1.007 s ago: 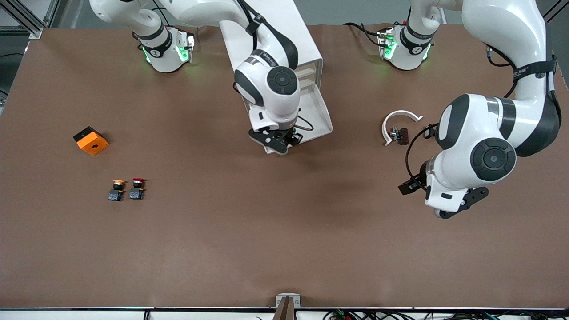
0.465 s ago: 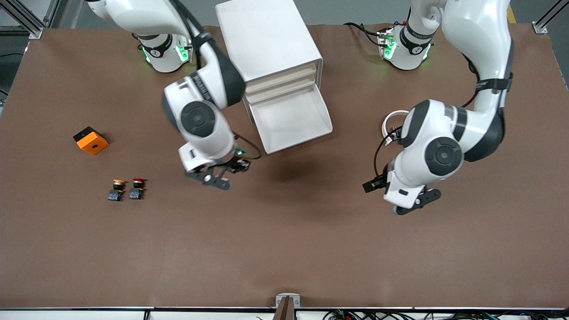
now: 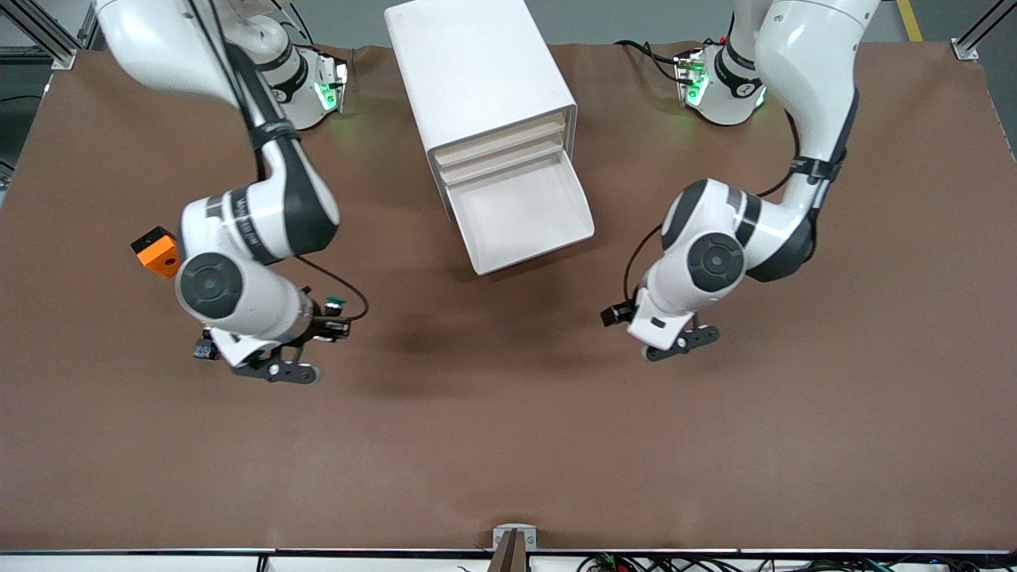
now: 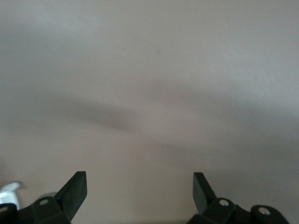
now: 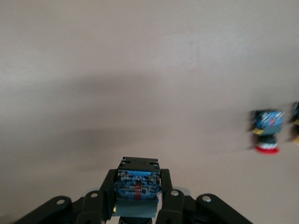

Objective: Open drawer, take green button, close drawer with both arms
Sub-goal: 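Carry the green button out of the drawer with the right gripper, then close the drawer with the left gripper while the right gripper sets the button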

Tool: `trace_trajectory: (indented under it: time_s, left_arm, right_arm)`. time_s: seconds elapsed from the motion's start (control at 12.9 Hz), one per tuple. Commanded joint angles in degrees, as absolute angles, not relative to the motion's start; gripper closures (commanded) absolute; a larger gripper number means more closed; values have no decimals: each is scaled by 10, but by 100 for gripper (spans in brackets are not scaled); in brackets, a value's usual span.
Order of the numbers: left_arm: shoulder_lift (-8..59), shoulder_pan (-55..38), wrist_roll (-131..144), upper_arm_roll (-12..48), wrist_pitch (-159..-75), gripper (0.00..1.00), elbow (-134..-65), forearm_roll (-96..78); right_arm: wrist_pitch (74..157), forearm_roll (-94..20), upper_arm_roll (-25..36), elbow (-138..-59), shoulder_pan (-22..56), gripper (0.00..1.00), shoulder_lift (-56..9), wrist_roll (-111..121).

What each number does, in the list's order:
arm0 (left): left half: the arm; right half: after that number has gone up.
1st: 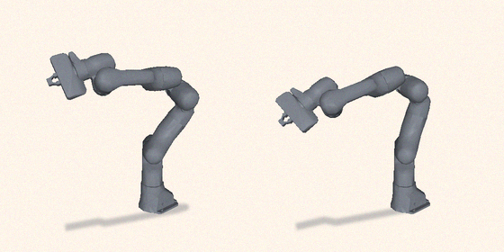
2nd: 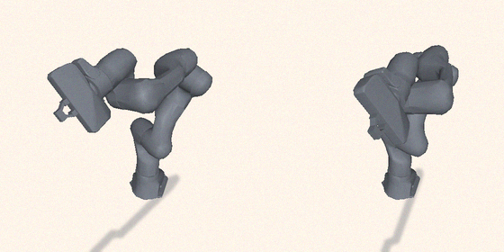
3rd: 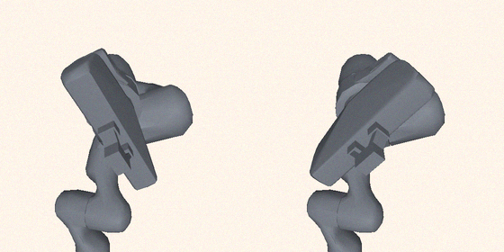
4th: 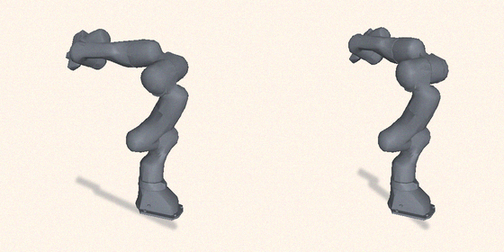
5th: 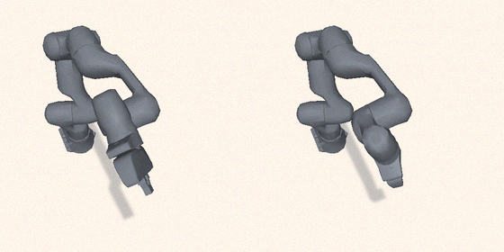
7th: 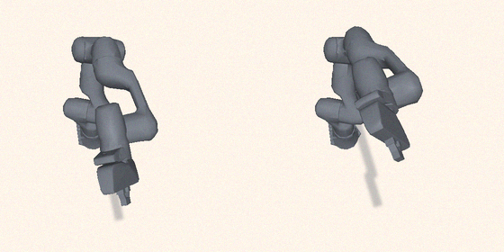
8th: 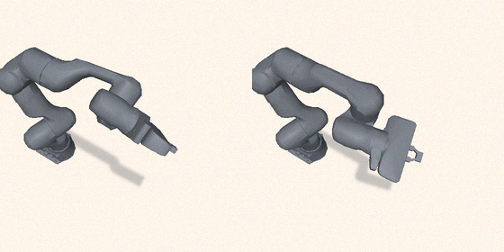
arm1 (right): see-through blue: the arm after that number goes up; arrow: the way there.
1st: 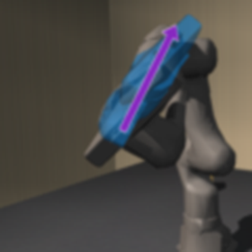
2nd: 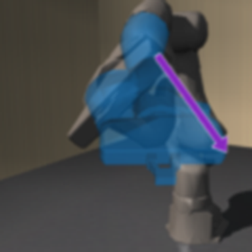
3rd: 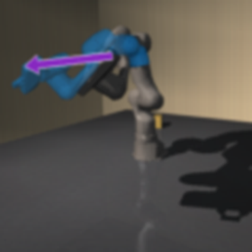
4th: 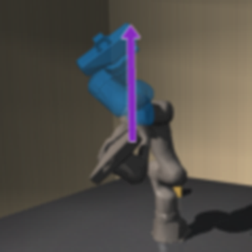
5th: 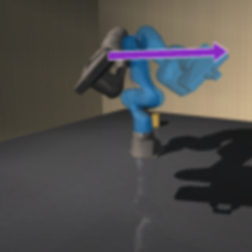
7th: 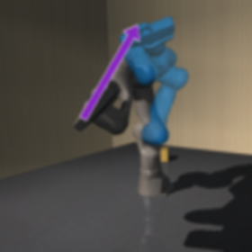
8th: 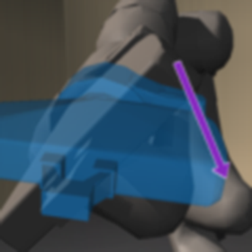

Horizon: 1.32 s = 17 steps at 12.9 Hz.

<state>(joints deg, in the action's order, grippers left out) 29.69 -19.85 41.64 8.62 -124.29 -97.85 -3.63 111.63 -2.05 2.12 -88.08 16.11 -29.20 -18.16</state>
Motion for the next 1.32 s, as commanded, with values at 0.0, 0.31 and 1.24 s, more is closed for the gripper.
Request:
trace_trajectory:
  time_s: [0.0,0.31,1.24]
  left_arm:
    - [294,-199,406,104,-1288,0,-1018,-40]
    - [328,-219,418,120,-1289,0,-1014,-41]
    - [337,-292,498,141,-1230,0,-1019,-44]
  right_arm:
    - [1218,-22,10,-1007,111,100,-236,-102]
    - [1357,-21,11,-1099,72,100,-236,-47]
    - [1484,-17,11,-1150,49,100,-290,-30]
